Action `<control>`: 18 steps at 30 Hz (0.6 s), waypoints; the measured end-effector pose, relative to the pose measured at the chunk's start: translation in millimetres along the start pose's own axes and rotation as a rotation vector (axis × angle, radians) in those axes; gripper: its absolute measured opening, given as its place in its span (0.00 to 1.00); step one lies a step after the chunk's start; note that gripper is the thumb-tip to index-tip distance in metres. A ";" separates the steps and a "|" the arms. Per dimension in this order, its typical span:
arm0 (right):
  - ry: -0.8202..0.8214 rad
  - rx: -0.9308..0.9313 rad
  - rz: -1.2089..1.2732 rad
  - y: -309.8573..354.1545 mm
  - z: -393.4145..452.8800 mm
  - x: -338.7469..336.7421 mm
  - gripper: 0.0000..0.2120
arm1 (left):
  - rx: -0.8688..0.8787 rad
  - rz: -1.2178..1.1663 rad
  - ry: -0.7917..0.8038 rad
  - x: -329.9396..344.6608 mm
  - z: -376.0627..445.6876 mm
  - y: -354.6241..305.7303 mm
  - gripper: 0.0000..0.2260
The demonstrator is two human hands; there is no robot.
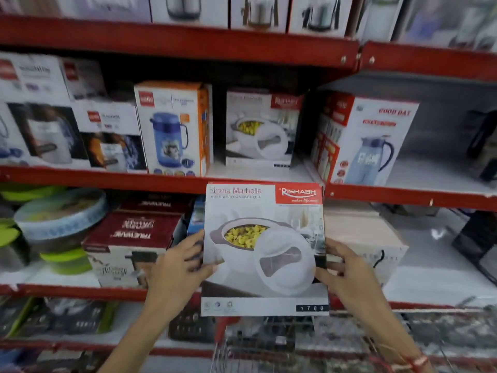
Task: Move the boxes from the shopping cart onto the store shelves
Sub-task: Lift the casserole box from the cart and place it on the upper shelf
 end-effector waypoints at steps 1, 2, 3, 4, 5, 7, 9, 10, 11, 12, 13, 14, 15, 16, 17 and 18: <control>-0.025 -0.043 0.026 15.7 3.6 -8.5 0.26 | 0.033 -0.012 -0.020 -3.3 13.2 -11.6 0.33; -0.056 -0.075 0.050 30.5 6.8 -17.6 0.26 | 0.076 -0.020 -0.044 -7.1 26.6 -23.9 0.33; -0.093 -0.104 0.066 44.3 10.7 -26.4 0.27 | 0.125 -0.021 -0.070 -11.0 39.5 -36.1 0.33; -0.135 -0.134 0.069 57.4 14.5 -34.7 0.28 | 0.175 -0.016 -0.091 -14.1 52.4 -47.9 0.32; -0.181 -0.165 0.066 70.4 18.6 -42.8 0.28 | 0.218 -0.010 -0.107 -16.2 64.8 -59.3 0.32; -0.267 -0.221 0.084 94.2 29.2 -57.7 0.28 | 0.285 -0.022 -0.146 -18.8 90.3 -78.0 0.33; -0.315 -0.266 0.140 115.7 44.6 -67.6 0.28 | 0.332 -0.038 -0.183 -18.9 116.7 -90.8 0.34; -0.322 -0.281 0.165 125.7 53.8 -69.3 0.27 | 0.348 -0.044 -0.197 -17.7 129.1 -95.8 0.34; -0.323 -0.289 0.186 134.3 64.7 -69.2 0.27 | 0.362 -0.048 -0.210 -16.4 140.8 -99.7 0.33; -0.323 -0.293 0.205 141.7 75.9 -68.3 0.26 | 0.378 -0.042 -0.225 -15.2 151.4 -102.7 0.33; -0.323 -0.295 0.227 147.7 87.6 -66.5 0.24 | 0.390 -0.023 -0.241 -14.2 161.3 -104.0 0.32; -0.319 -0.296 0.248 152.2 99.0 -63.7 0.23 | 0.396 0.001 -0.253 -13.2 170.6 -104.0 0.32; -0.315 -0.300 0.267 155.8 109.5 -60.4 0.22 | 0.398 0.016 -0.260 -12.0 179.2 -103.0 0.31; -0.318 -0.307 0.279 158.8 119.3 -57.1 0.22 | 0.400 0.019 -0.265 -11.4 187.9 -100.9 0.30; -0.327 -0.316 0.280 161.6 128.7 -54.0 0.21 | 0.405 0.024 -0.270 -11.3 197.1 -97.9 0.30; -0.338 -0.321 0.276 163.7 138.1 -50.7 0.21 | 0.409 0.040 -0.279 -11.7 206.6 -94.4 0.29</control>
Point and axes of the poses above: each hand's wrist, its own z-axis towards the middle knuckle, its own x-axis out of the palm, y = z × x, the point moved 9 cm from there along z, towards the middle knuckle, and after that the axes turned 15 degrees about x, right-handed, at the moved point
